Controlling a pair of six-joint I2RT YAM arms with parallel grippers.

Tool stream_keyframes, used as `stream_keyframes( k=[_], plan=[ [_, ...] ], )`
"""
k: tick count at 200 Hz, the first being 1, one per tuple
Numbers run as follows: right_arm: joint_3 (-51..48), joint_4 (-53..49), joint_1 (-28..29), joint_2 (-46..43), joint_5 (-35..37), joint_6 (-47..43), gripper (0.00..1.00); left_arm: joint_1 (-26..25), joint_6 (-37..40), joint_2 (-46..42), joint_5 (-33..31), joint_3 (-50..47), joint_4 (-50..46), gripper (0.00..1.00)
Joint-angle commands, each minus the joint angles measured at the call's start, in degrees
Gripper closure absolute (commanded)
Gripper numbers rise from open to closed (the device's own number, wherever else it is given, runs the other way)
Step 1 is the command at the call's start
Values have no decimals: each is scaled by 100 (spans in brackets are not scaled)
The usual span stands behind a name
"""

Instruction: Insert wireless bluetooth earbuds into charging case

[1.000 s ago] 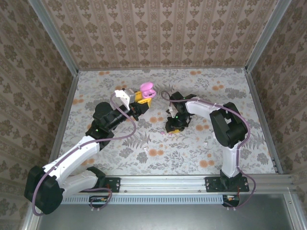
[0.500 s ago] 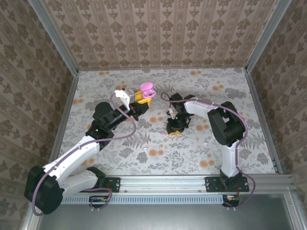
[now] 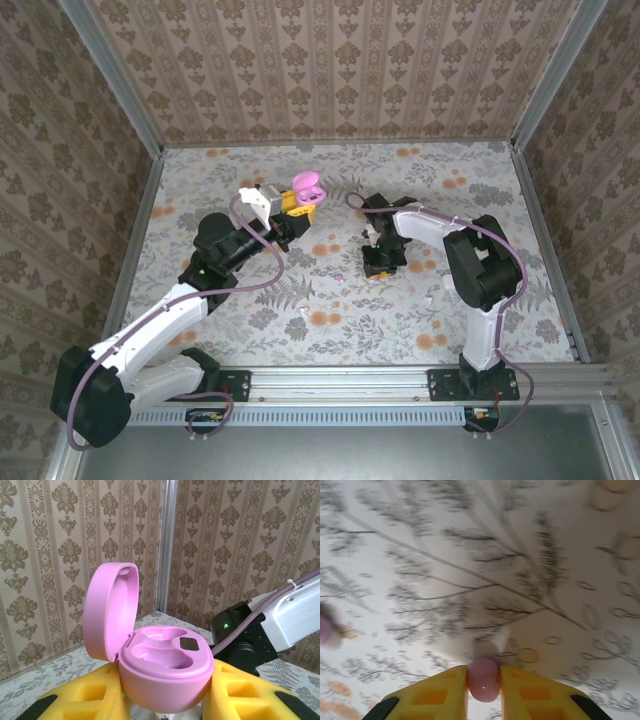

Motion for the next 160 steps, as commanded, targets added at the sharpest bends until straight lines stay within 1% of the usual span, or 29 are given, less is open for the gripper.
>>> stream_keyframes(
  k=[1, 31, 63, 77, 92, 114, 149, 160],
  plan=[
    [-158, -75, -88, -113, 333, 301, 76, -42, 22, -46, -11, 130, 93, 65],
    [-70, -88, -80, -76, 338, 354, 76, -42, 31, -73, -24, 111, 73, 65],
    [-175, 116, -77, -276, 160, 377, 77, -41, 49, -48, -20, 123, 51, 65],
    [-247, 213, -84, -317, 63, 405, 75, -42, 31, -20, -21, 132, 53, 65],
    [-314, 289, -116, -250, -69, 430, 70, -42, 28, 22, 18, 158, 58, 65],
    [-615, 660, -238, -317, -468, 531, 65, -42, 31, 59, 41, 201, 40, 65],
    [-975, 1099, -480, -516, -1111, 515, 64, -42, 31, 85, 57, 212, 21, 65],
    [-1031, 1159, -526, -531, -1171, 510, 66, -42, 27, 103, 72, 228, 27, 65]
  ],
)
